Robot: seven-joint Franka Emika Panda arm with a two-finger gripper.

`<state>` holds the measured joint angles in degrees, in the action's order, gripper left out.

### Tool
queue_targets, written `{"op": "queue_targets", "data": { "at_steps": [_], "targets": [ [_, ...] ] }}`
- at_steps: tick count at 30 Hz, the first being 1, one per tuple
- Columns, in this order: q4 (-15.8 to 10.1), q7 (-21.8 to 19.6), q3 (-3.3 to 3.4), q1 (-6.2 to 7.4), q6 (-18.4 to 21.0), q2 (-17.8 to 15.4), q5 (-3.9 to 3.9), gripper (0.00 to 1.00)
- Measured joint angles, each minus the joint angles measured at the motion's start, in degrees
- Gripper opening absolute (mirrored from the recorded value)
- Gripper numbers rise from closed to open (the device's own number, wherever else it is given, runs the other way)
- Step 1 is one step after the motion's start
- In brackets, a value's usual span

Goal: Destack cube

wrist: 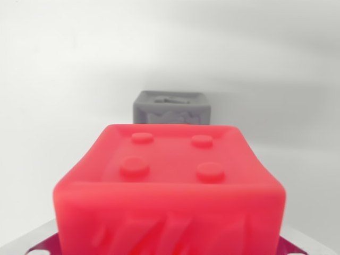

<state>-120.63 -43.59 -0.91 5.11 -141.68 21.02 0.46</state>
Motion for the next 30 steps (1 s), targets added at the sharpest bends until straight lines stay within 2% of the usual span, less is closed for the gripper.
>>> {"op": "queue_targets", "data": {
  "at_steps": [22,30],
  "targets": [
    [1.25,0.12,-0.04,0.00,7.80,-6.71,0.00,0.00],
    [-0.02,2.66,0.04,-0.78,7.52,-7.22,-0.02,0.00]
  ]
}}
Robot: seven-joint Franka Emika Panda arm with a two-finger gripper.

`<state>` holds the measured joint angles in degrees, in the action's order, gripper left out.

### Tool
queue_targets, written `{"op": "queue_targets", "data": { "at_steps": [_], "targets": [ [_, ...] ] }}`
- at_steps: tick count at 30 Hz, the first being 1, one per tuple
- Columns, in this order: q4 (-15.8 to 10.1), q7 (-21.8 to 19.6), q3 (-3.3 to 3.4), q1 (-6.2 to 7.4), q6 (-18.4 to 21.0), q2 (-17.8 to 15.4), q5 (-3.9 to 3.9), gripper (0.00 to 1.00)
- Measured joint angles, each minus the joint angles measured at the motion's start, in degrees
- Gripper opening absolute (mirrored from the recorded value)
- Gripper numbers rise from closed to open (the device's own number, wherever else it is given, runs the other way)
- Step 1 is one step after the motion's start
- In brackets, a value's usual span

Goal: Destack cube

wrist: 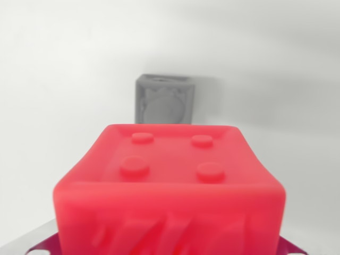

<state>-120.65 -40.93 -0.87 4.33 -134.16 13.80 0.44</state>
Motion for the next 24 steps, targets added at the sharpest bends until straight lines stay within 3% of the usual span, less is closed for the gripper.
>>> {"op": "queue_targets", "data": {
  "at_steps": [24],
  "targets": [
    [-5.26,9.28,0.33,-3.24,-4.02,-1.27,-0.05,0.00]
  ]
}}
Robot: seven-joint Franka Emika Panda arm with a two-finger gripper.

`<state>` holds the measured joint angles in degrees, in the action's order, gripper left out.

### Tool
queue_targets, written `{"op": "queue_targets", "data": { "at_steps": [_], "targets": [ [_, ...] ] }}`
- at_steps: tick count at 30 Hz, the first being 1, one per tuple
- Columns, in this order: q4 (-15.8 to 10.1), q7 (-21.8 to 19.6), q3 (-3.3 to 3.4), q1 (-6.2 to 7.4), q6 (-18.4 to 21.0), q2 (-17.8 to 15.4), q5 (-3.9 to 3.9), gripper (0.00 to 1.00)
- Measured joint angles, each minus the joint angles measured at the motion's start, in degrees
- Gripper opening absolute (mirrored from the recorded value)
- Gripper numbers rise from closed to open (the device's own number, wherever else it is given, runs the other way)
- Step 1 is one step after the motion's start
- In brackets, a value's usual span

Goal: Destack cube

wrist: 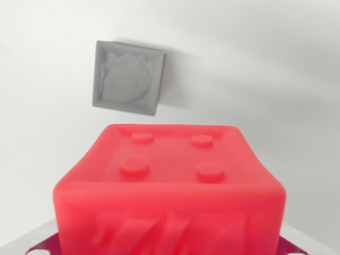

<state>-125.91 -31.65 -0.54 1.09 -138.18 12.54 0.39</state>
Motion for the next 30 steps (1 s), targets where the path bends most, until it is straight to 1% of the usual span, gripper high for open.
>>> {"op": "queue_targets", "data": {
  "at_steps": [14,30],
  "targets": [
    [-2.73,5.59,0.28,-1.91,-2.24,-0.47,-0.06,0.00],
    [-5.75,12.61,0.64,-4.43,-4.91,-0.75,-0.14,0.00]
  ]
}}
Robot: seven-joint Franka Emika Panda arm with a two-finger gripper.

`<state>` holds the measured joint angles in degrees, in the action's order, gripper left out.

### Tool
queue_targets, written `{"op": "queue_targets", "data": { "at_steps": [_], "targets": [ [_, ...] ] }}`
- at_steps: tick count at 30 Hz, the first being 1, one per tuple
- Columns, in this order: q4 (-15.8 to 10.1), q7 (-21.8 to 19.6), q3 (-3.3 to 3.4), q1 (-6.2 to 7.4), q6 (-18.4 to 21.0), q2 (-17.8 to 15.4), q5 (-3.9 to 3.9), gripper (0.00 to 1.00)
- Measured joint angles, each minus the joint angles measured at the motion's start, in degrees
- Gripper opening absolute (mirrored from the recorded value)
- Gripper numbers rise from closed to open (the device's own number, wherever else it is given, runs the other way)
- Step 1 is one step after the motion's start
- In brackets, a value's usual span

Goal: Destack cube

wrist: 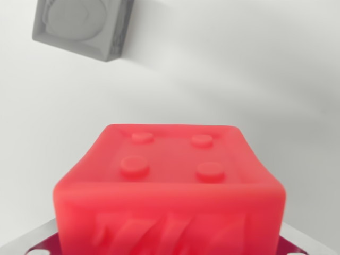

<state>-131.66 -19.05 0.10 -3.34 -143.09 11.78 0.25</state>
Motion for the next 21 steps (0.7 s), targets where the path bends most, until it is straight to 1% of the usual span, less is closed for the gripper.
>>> {"op": "queue_targets", "data": {
  "at_steps": [21],
  "targets": [
    [-3.37,9.09,0.32,-3.48,-3.40,-0.02,-0.12,0.00]
  ]
}}
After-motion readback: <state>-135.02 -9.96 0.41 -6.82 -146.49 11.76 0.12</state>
